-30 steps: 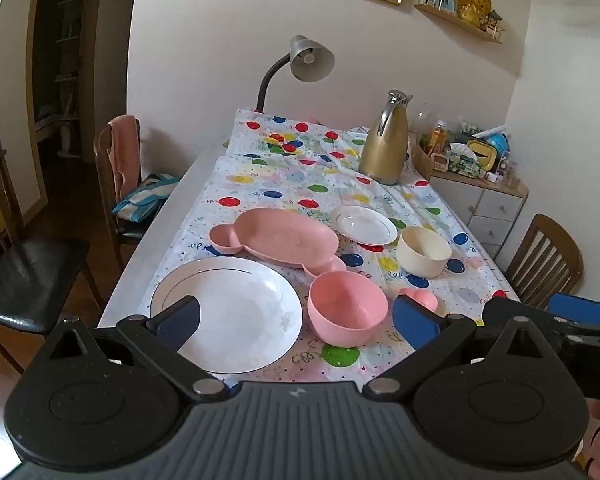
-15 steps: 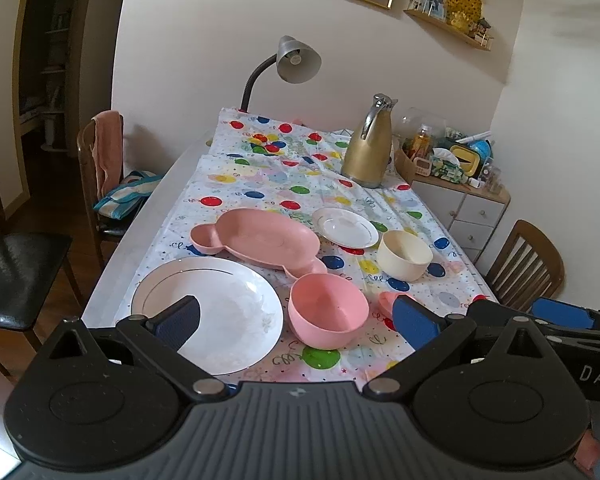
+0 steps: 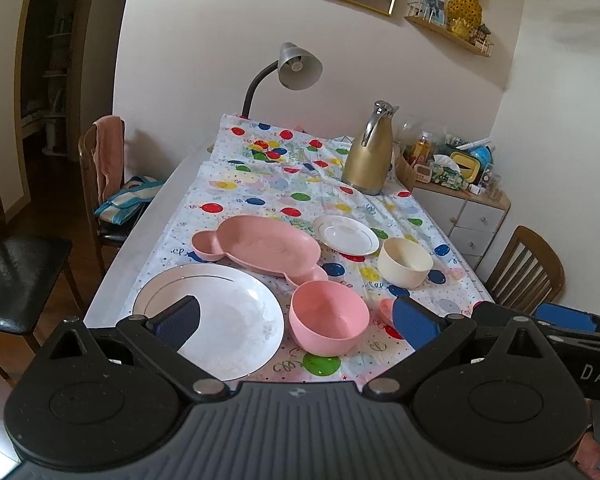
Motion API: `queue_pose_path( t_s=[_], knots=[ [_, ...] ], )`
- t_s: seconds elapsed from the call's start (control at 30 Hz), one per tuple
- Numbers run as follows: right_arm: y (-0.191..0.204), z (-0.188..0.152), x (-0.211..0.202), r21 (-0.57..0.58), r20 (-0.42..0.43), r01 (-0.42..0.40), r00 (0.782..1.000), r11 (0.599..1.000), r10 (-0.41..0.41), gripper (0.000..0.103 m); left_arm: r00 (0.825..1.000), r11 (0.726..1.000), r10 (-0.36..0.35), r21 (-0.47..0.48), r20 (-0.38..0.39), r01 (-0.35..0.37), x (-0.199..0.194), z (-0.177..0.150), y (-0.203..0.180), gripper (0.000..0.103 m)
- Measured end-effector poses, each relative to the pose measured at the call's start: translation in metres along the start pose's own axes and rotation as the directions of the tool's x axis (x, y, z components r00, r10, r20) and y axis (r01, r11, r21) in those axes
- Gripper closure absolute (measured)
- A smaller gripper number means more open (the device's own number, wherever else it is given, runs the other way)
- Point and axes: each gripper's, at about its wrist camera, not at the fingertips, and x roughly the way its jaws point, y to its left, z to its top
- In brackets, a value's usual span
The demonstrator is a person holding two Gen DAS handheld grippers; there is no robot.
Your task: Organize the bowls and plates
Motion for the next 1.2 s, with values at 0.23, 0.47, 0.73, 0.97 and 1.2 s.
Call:
queue_pose_path(
  t_s=[0.23,0.47,0.73,0.97,1.2],
  knots=[
    [-0.001,0.003,-0.002,0.013,0.011,0.017,1.000,1.000,-0.017,0.002,1.000,1.000,-0.006,0.008,0.004,0.006,0.001,-0.001,-0.001,0.000],
    [0.001,0.004,-0.003,0.015,0.021,0.026,0.999,1.000,-0.026,0.003,1.000,1.000,-0.014,0.009,0.009,0.014,-0.002,-0.003,0.000,0.000],
    [0.001,0.007,-0.006,0.014,0.029,0.026,0.999,1.000,-0.027,0.003,0.999,0.999,-0.029,0.016,0.014,0.028,-0.006,-0.002,-0.002,0.000],
    [0.000,0.005,-0.010,0.013,0.031,0.043,0.999,0.999,-0.043,0.003,0.999,0.999,-0.032,0.019,0.012,0.032,-0.010,-0.004,-0.004,0.000],
    [0.000,0.003,-0.014,0.010,0.037,0.050,0.998,0.999,-0.050,0.005,0.999,0.999,-0.035,0.022,0.012,0.035,-0.012,-0.005,-0.005,0.000]
  ],
)
